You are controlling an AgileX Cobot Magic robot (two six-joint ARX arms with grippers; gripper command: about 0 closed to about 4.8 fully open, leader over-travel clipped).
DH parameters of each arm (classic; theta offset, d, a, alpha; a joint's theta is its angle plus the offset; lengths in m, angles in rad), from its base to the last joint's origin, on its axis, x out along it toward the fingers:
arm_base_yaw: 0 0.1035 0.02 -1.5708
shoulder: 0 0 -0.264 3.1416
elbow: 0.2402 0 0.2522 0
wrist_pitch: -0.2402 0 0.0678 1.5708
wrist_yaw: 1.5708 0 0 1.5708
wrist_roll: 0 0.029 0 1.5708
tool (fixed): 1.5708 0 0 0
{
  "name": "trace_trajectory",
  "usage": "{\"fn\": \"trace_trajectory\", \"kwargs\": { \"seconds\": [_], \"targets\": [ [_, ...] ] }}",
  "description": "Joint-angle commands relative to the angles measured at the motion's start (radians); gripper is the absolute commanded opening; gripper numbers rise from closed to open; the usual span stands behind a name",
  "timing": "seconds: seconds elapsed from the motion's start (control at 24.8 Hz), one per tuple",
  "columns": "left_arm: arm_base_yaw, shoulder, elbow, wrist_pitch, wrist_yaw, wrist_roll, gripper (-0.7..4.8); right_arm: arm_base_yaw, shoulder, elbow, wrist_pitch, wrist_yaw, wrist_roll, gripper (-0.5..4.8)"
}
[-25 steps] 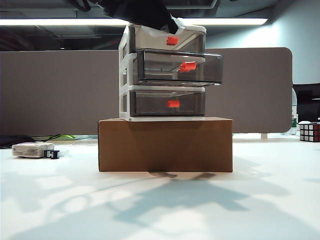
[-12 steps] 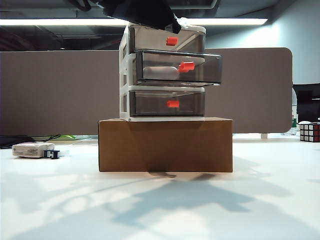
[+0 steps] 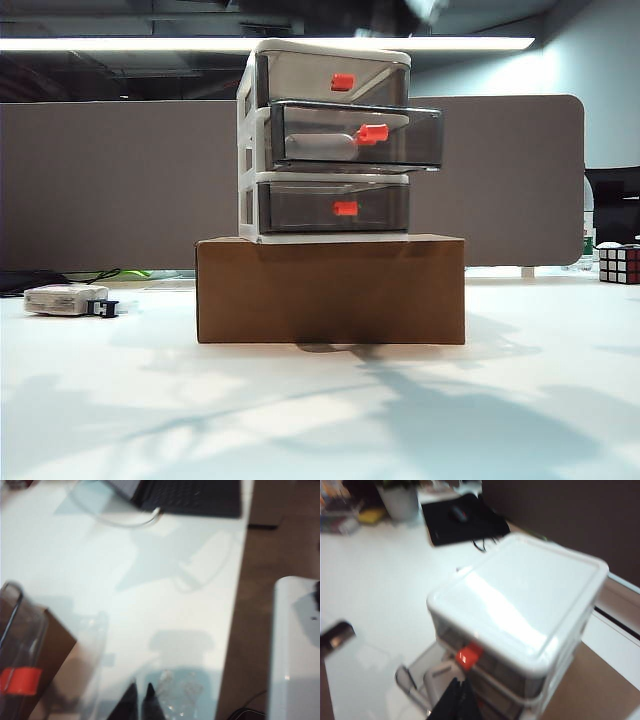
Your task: Open the second layer of the drawer on the table, pick up the earphone case on the table and put it in, and finally close the drawer.
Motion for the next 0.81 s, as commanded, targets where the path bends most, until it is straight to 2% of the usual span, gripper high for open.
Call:
{"fn": "trace_trajectory", "kwargs": {
  "seconds": [0.04,0.12,0.24,0.36,0.56,0.64,0.81],
  "targets": [
    [0.005,0.025,-0.005,0.01,-0.105,-0.008,-0.06,0.007,0.096,0.074,0.081,-0.032,0.045,-0.05],
    [0.011,0.037,-0.007,0.013,-0.141,0.009,-0.06,0.033,0.183,0.15,0.087,-0.051,0.044,-0.05],
    [0.047,0.051,-0.013,0.021,-0.144,0.01,-0.06,0.041,0.315,0.272,0.096,-0.103,0.045,-0.05],
    [0.093,0.055,-0.018,0.027,-0.137,0.01,-0.06,0.065,0.427,0.36,0.095,-0.102,0.045,-0.05],
    [0.149,0.078,-0.018,0.081,-0.145,0.014,-0.06,0.066,0.507,0.371,0.066,-0.116,0.035,-0.05],
    [0.17,0.097,-0.018,0.114,-0.145,0.014,-0.06,0.066,0.513,0.371,0.024,-0.09,0.004,-0.05],
    [0.176,0.135,-0.018,0.18,-0.237,0.018,-0.06,0.066,0.513,0.371,-0.015,-0.047,-0.032,-0.05]
  ]
}}
